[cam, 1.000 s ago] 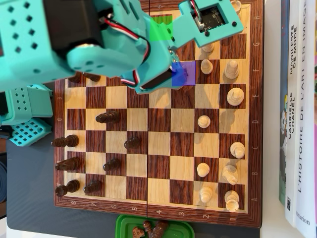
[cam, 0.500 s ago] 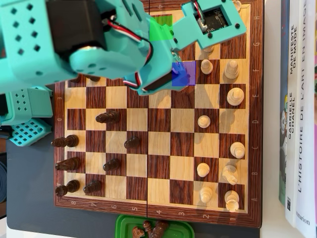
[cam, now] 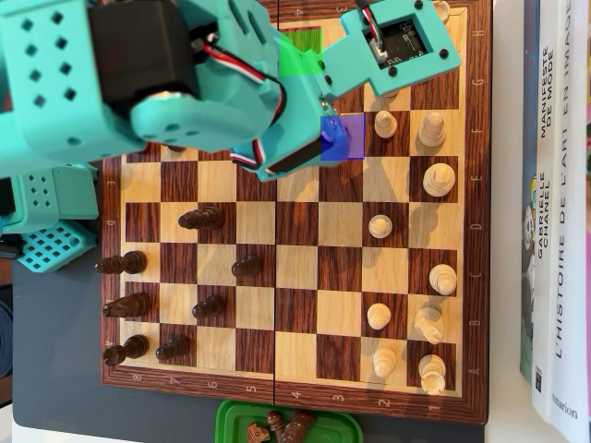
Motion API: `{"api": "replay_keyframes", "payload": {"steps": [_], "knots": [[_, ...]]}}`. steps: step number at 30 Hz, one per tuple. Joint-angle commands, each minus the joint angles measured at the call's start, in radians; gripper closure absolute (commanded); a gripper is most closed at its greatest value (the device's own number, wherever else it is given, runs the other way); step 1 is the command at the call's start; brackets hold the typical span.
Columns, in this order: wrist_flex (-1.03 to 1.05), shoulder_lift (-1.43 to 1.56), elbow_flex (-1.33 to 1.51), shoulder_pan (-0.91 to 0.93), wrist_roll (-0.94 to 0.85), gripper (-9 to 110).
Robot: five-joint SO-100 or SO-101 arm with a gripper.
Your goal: Play chess
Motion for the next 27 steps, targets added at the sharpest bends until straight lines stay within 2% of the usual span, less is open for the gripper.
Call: {"api": "replay_keyframes", "payload": {"steps": [1, 27], "knots": [[0.002, 0.009, -0.04, 0.012, -0.003, 98], [0.002, 0.02, -0.04, 0.009, -0.005, 100]]}}
